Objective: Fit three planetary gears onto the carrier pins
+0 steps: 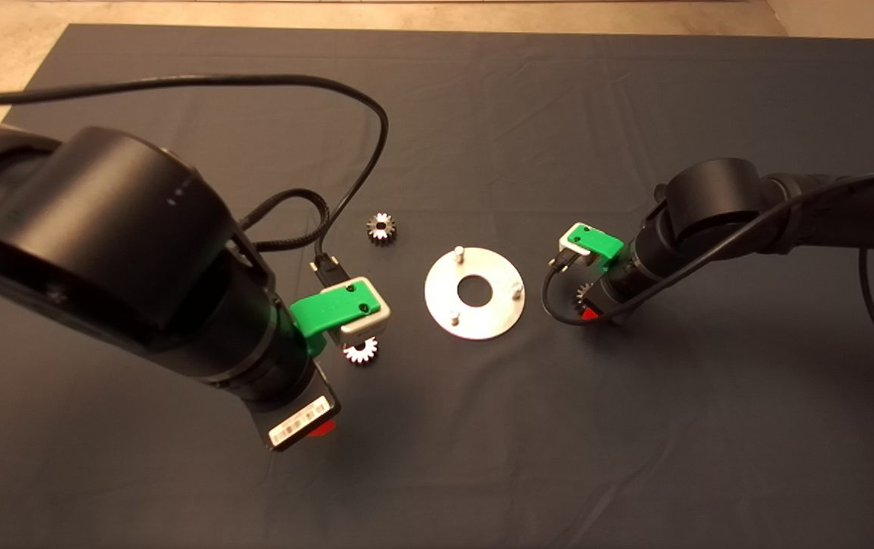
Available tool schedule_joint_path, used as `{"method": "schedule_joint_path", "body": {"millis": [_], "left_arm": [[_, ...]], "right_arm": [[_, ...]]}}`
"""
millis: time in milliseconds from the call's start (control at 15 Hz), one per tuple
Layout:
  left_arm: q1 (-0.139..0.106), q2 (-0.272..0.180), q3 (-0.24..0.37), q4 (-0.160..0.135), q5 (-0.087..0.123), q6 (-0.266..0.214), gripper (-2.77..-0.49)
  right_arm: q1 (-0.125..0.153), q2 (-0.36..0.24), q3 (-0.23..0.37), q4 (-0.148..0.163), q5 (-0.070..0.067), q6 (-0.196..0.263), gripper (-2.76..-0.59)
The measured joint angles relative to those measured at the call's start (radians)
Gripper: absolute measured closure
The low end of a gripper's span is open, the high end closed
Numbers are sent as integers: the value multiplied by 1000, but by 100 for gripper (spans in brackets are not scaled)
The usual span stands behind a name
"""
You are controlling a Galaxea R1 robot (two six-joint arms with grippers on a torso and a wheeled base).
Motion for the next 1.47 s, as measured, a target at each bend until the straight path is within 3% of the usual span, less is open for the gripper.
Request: {"method": "schedule_joint_path", "body": {"millis": [267, 467, 667, 1467], "left_arm": [[0, 0, 0, 0, 0, 0, -176], [0, 0, 0, 0, 0, 0, -176], [0, 0, 5, 0, 0, 0, -176], [0, -1, 11, 0, 0, 0, -176]], "right_arm": [[0, 0, -2, 0, 14, 0, -114], [0, 0, -3, 0, 16, 0, -104], [0, -3, -3, 0, 27, 0, -102], [0, -3, -3, 0, 27, 1, -93]]}}
